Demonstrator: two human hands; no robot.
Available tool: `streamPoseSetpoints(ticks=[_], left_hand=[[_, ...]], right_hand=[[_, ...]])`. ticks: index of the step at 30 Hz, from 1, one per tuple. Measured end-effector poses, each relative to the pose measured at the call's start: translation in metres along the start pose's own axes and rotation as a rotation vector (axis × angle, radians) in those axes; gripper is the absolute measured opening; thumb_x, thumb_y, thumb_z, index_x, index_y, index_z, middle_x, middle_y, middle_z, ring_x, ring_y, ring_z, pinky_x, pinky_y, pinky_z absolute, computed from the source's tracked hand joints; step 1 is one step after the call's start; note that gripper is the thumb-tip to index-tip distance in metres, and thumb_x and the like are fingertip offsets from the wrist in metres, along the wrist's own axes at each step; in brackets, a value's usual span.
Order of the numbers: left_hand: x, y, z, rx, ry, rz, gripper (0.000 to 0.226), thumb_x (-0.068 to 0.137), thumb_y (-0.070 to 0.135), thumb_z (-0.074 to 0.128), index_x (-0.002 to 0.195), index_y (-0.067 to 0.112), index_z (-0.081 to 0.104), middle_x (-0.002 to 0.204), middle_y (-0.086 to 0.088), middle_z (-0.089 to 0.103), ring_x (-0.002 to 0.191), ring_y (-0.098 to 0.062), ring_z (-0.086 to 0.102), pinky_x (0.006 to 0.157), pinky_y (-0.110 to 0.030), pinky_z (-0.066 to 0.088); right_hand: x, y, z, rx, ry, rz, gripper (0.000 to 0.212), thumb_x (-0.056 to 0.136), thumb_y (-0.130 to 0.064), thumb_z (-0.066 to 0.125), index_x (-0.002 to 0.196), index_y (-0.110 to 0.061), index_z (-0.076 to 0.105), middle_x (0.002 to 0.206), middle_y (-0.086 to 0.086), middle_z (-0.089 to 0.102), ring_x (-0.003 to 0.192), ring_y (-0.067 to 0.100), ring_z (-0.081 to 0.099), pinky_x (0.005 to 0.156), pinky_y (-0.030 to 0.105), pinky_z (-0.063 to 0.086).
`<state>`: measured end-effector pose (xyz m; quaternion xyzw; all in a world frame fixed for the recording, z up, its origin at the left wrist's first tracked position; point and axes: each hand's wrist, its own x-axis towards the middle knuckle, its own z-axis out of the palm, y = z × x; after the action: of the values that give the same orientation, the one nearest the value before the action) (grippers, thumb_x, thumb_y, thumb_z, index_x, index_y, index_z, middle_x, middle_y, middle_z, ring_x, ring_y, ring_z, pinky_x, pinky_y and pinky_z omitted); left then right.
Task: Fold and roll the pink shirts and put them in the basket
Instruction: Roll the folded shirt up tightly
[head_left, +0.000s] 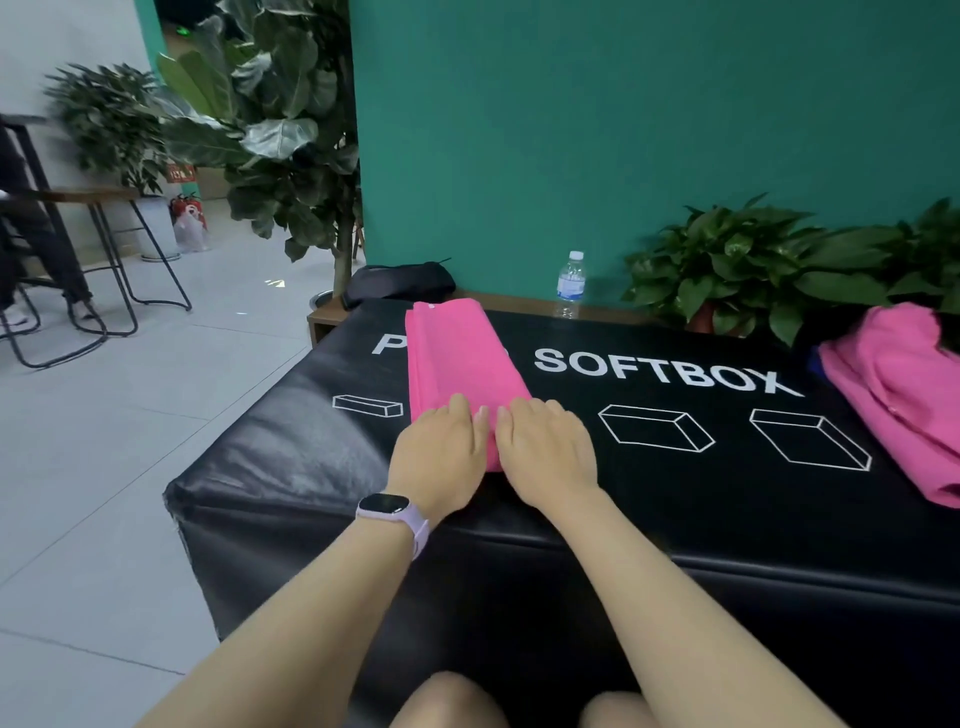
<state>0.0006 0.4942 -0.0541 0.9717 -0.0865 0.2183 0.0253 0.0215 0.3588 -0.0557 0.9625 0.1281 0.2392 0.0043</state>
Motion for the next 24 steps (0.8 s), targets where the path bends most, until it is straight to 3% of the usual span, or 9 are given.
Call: streamPoseSetpoints(ticks=[4,8,9,12,15,18,21,24], left_hand=[[-0.005,-0.002,-0.003,-0.013,-0.001,0.022,0.028,0.104,0.023,0.014,0.094,0.02,0.04,0.089,0.004,0.037,0.078,-0.022,0.044,0.065,-0.032,0.025],[-0.03,-0.004,-0.002,-0.235,0.108,0.055,0.028,0.102,0.012,0.039,0.075,0.018,0.035,0.07,0.003,0.035,0.061,-0.029,0.045,0.054,-0.045,0.041],[-0.035,-0.004,-0.003,-0.279,0.15,0.065,0.031,0.101,0.008,0.044,0.073,0.018,0.034,0.066,0.002,0.034,0.057,-0.03,0.043,0.052,-0.048,0.043],[-0.045,-0.002,0.0,-0.265,0.29,0.07,0.032,0.099,0.006,0.047,0.073,0.02,0.034,0.069,0.0,0.038,0.06,-0.027,0.04,0.056,-0.048,0.044],[-0.063,0.0,0.009,-0.261,0.363,-0.02,0.027,0.105,0.024,0.037,0.081,0.017,0.049,0.087,-0.001,0.046,0.075,-0.024,0.04,0.071,-0.039,0.039],[-0.065,-0.003,0.011,-0.17,0.305,-0.008,0.037,0.107,0.031,0.027,0.087,0.016,0.055,0.09,-0.001,0.049,0.079,-0.025,0.04,0.074,-0.04,0.038],[-0.05,-0.013,0.007,-0.086,0.206,0.054,0.043,0.107,0.033,0.018,0.089,0.017,0.053,0.088,-0.002,0.048,0.078,-0.024,0.039,0.076,-0.043,0.039],[-0.036,-0.023,0.003,-0.114,0.149,0.171,0.037,0.107,0.031,0.02,0.094,0.016,0.052,0.084,-0.002,0.049,0.074,-0.027,0.043,0.077,-0.045,0.042]], right_hand=[[-0.032,-0.007,-0.014,0.014,0.007,0.054,0.06,0.104,-0.041,0.002,0.1,-0.017,0.056,0.094,0.002,0.06,0.087,0.024,0.054,0.079,0.038,0.04],[-0.052,-0.01,-0.025,-0.072,-0.027,-0.07,0.086,0.093,-0.033,-0.031,0.104,-0.018,0.052,0.094,0.001,0.059,0.079,0.024,0.047,0.069,0.038,0.03],[-0.053,-0.011,-0.024,-0.065,0.0,-0.064,0.082,0.093,-0.03,-0.029,0.098,-0.018,0.052,0.09,0.001,0.06,0.076,0.024,0.05,0.065,0.038,0.03],[-0.044,-0.012,-0.027,-0.106,-0.041,-0.046,0.043,0.096,-0.018,0.007,0.082,-0.022,0.047,0.085,0.001,0.066,0.075,0.028,0.063,0.059,0.037,0.031],[-0.018,-0.006,-0.029,-0.057,-0.19,-0.057,0.027,0.094,-0.01,0.034,0.07,-0.02,0.04,0.096,0.005,0.066,0.076,0.032,0.054,0.064,0.04,0.034],[-0.008,-0.005,-0.026,-0.008,-0.263,-0.007,0.03,0.096,-0.012,0.034,0.067,-0.021,0.033,0.097,0.005,0.064,0.074,0.031,0.049,0.066,0.04,0.034],[-0.024,-0.01,-0.021,0.005,-0.047,0.076,0.041,0.106,-0.028,0.024,0.082,-0.02,0.056,0.091,0.005,0.068,0.077,0.03,0.056,0.068,0.039,0.036],[-0.044,-0.017,-0.013,-0.056,0.14,0.07,0.045,0.108,-0.036,0.021,0.094,-0.016,0.058,0.09,0.005,0.059,0.087,0.026,0.05,0.079,0.04,0.037]])
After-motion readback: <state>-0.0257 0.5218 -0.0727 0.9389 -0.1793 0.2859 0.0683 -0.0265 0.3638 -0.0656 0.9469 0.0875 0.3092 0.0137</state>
